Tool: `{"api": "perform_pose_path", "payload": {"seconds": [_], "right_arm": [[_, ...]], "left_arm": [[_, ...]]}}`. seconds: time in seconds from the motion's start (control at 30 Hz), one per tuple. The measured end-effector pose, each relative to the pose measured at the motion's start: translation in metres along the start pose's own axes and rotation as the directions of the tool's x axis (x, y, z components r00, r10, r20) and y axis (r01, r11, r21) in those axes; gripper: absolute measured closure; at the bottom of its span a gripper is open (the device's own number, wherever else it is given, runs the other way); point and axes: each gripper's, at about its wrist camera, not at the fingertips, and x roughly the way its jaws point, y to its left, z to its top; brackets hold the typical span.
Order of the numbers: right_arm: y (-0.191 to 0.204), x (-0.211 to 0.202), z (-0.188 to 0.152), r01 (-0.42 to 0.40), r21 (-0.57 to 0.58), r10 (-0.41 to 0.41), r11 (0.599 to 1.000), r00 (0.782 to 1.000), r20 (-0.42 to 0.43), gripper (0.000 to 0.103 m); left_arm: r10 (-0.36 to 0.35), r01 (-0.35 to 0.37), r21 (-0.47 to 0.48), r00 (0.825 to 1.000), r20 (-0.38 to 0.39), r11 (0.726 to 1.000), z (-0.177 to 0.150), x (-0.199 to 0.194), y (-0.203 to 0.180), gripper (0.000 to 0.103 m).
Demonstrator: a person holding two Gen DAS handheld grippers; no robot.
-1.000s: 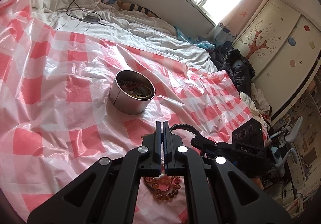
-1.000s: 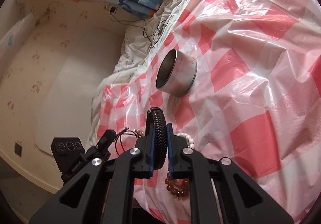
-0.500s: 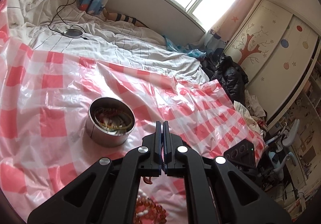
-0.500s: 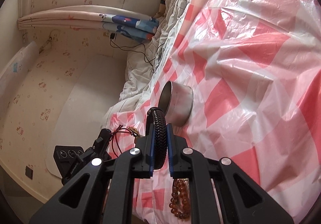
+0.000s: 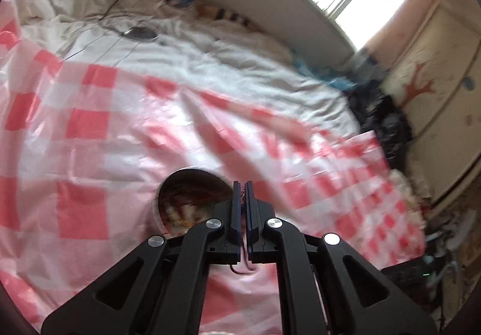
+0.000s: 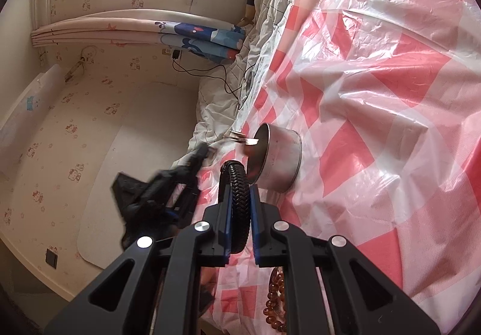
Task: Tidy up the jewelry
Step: 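Carry both held bracelets over the silver tin and open both grippers to drop them, then move both grippers back to the remaining bracelets beside the tin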
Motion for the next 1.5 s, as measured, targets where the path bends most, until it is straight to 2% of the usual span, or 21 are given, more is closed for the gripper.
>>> {"api": "perform_pose_path", "payload": {"seconds": [0.03, 0.07, 0.13, 0.17, 0.23, 0.27, 0.3, 0.4, 0.43, 0.47, 0.5, 0.53, 0.6, 0.67, 0.8, 0.93, 1.07, 1.2, 1.33, 1.5], "right_arm": [[0.000, 0.001, 0.002, 0.001, 0.003, -0.001, 1.000, 1.000, 0.003, 0.091], [0.000, 0.003, 0.005, 0.003, 0.003, -0.003, 1.000, 1.000, 0.008, 0.091], [0.004, 0.010, 0.010, 0.009, -0.008, -0.009, 1.000, 1.000, 0.014, 0.091], [0.007, 0.014, 0.013, 0.014, -0.019, -0.014, 1.000, 1.000, 0.015, 0.091], [0.013, 0.026, 0.019, 0.023, -0.043, -0.023, 0.999, 1.000, 0.011, 0.091], [0.017, 0.035, 0.021, 0.031, -0.056, -0.031, 0.998, 1.000, 0.005, 0.091], [0.020, 0.042, 0.023, 0.037, -0.066, -0.037, 0.997, 0.999, 0.000, 0.091], [0.035, 0.074, 0.032, 0.032, -0.106, -0.036, 0.994, 0.999, -0.034, 0.090], [0.040, 0.089, 0.034, 0.053, -0.131, -0.061, 0.990, 0.997, -0.052, 0.090], [0.042, 0.100, 0.035, 0.092, -0.155, -0.101, 0.984, 0.994, -0.052, 0.075], [0.043, 0.107, 0.035, 0.130, -0.173, -0.138, 0.976, 0.990, -0.037, 0.054], [0.042, 0.113, 0.034, 0.172, -0.188, -0.180, 0.967, 0.983, -0.024, 0.052], [0.040, 0.113, 0.032, 0.186, -0.192, -0.195, 0.964, 0.981, -0.025, 0.052], [0.041, 0.101, 0.032, 0.204, -0.207, -0.205, 0.957, 0.979, 0.017, 0.051], [0.028, 0.079, 0.033, 0.238, -0.157, -0.232, 0.959, 0.971, 0.053, 0.040], [0.014, 0.070, 0.035, 0.280, -0.104, -0.276, 0.954, 0.960, 0.051, 0.039], [0.008, 0.061, 0.034, 0.291, -0.072, -0.287, 0.954, 0.956, 0.054, 0.037], [0.005, 0.054, 0.030, 0.287, -0.052, -0.284, 0.957, 0.958, 0.047, 0.034], [0.004, 0.049, 0.027, 0.286, -0.042, -0.284, 0.957, 0.958, 0.047, 0.032], [0.004, 0.048, 0.024, 0.288, -0.040, -0.286, 0.957, 0.957, 0.041, 0.032]], "left_arm": [[0.054, -0.054, 0.003, 0.998, -0.033, 0.999, -0.003, 0.007, 0.005, 0.099], [0.070, -0.070, -0.010, 0.996, -0.052, 0.997, -0.004, 0.010, 0.010, 0.099], [0.053, -0.055, -0.046, 0.998, -0.045, 0.997, -0.001, 0.001, 0.020, 0.097], [0.054, -0.054, -0.044, 0.999, -0.010, 0.998, 0.001, -0.011, 0.021, 0.092], [0.067, -0.065, -0.034, 0.996, 0.062, 0.997, 0.002, -0.034, 0.023, 0.073], [0.078, -0.074, -0.039, 0.993, 0.093, 0.996, 0.002, -0.044, 0.025, 0.058], [0.086, -0.080, -0.049, 0.989, 0.118, 0.996, 0.002, -0.053, 0.029, 0.054], [0.093, -0.086, -0.063, 0.988, 0.121, 0.994, 0.005, -0.063, 0.040, 0.054], [0.101, -0.094, -0.063, 0.987, 0.122, 0.994, 0.006, -0.065, 0.044, 0.054], [0.108, -0.102, -0.059, 0.987, 0.122, 0.993, 0.005, -0.067, 0.045, 0.054], [0.116, -0.110, -0.050, 0.986, 0.122, 0.993, 0.006, -0.068, 0.045, 0.054], [0.122, -0.118, -0.041, 0.985, 0.121, 0.992, 0.005, -0.068, 0.045, 0.054], [0.136, -0.135, -0.017, 0.984, 0.119, 0.991, 0.004, -0.068, 0.042, 0.054], [0.149, -0.151, 0.010, 0.982, 0.114, 0.989, 0.002, -0.066, 0.036, 0.050], [0.196, -0.206, 0.080, 0.973, 0.120, 0.975, -0.004, -0.064, 0.022, 0.046], [0.265, -0.291, 0.191, 0.953, 0.147, 0.938, -0.015, -0.066, 0.003, 0.041], [0.332, -0.379, 0.291, 0.922, 0.200, 0.878, -0.028, -0.074, -0.010, 0.037], [0.369, -0.438, 0.350, 0.896, 0.248, 0.828, -0.035, -0.083, -0.017, 0.034], [0.386, -0.466, 0.364, 0.881, 0.273, 0.807, -0.037, -0.090, -0.017, 0.033], [0.394, -0.478, 0.361, 0.874, 0.283, 0.801, -0.037, -0.093, -0.014, 0.032]]}}
